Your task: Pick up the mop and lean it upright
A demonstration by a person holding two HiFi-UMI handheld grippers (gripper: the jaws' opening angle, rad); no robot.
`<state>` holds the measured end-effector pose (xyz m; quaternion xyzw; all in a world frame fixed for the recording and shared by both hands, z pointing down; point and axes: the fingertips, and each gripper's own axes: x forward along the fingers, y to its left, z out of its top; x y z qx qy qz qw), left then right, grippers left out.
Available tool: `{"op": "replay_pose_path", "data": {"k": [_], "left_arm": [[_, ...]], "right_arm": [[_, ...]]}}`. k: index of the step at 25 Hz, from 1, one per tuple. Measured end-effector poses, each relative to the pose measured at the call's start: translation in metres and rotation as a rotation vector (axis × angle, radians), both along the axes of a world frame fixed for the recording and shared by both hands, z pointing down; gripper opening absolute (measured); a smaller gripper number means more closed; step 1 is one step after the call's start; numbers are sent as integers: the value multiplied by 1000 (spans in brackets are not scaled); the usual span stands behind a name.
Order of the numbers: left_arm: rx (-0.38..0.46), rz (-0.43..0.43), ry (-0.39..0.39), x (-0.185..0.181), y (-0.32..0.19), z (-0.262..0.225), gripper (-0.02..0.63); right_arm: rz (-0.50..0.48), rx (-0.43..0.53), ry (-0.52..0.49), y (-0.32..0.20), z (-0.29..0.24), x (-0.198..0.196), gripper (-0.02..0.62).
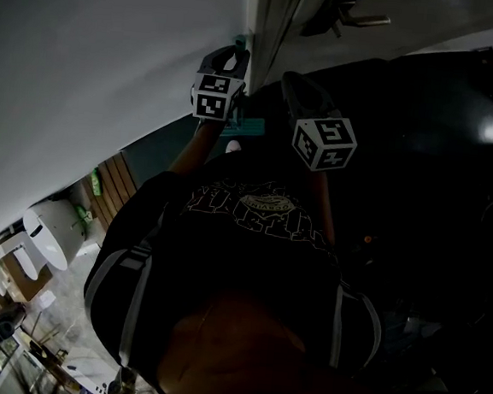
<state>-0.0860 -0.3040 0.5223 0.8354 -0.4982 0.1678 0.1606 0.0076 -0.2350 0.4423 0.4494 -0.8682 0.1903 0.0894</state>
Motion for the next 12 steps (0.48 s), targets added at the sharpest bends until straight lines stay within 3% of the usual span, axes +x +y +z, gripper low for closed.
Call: {"op": "replay_pose_path", "data": {"k": [12], "left_arm": [[17,-33,7,-4,32,-5,147]], "right_arm": [[-49,-6,2,22,2,-5,20]]}}
